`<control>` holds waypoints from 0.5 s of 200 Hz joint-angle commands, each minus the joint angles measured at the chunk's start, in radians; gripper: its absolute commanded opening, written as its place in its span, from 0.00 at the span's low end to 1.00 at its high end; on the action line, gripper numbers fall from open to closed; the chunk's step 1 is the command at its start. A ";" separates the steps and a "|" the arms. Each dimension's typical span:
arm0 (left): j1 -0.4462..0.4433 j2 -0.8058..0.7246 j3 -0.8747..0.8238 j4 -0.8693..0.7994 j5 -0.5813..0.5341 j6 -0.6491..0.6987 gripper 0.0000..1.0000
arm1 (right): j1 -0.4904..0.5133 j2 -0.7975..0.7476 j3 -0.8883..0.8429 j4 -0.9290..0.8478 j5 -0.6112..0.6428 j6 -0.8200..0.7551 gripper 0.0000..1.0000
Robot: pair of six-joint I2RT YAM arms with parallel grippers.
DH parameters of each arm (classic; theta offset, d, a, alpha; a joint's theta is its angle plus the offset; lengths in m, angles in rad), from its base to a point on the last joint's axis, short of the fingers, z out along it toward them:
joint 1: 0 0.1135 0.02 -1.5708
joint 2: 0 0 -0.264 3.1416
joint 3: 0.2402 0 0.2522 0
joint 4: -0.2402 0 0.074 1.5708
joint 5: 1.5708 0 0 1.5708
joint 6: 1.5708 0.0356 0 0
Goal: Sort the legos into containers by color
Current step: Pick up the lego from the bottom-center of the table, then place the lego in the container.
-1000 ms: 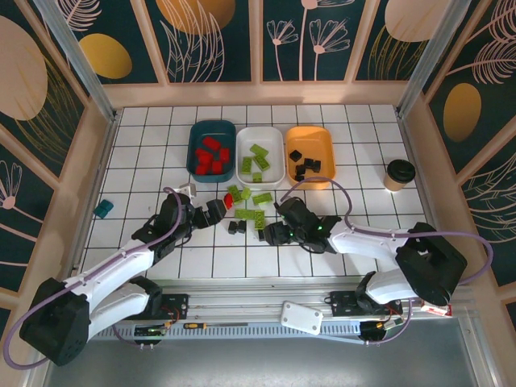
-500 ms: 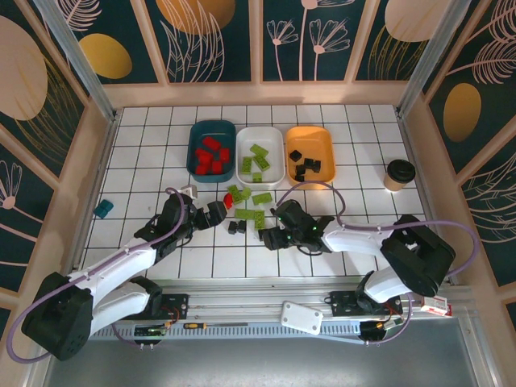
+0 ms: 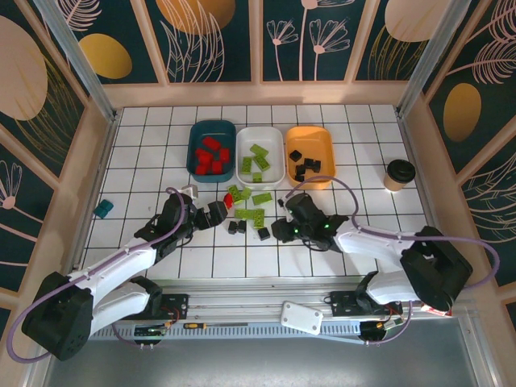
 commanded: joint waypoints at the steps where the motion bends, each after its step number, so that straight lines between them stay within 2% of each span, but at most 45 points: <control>1: -0.007 -0.003 -0.002 0.016 0.008 0.011 0.99 | -0.065 -0.062 0.035 -0.022 -0.011 -0.014 0.20; 17: -0.006 0.001 0.000 0.017 0.010 0.009 0.98 | -0.159 -0.065 0.101 -0.035 0.004 -0.012 0.17; 45: -0.006 0.001 0.010 0.012 0.014 0.008 0.99 | -0.322 0.025 0.247 -0.020 0.044 0.000 0.16; 71: -0.006 -0.010 0.009 0.003 0.011 0.006 0.99 | -0.413 0.188 0.396 -0.017 0.190 -0.023 0.16; 100: -0.006 -0.017 0.005 0.000 0.012 0.006 0.99 | -0.486 0.385 0.538 -0.021 0.238 -0.041 0.16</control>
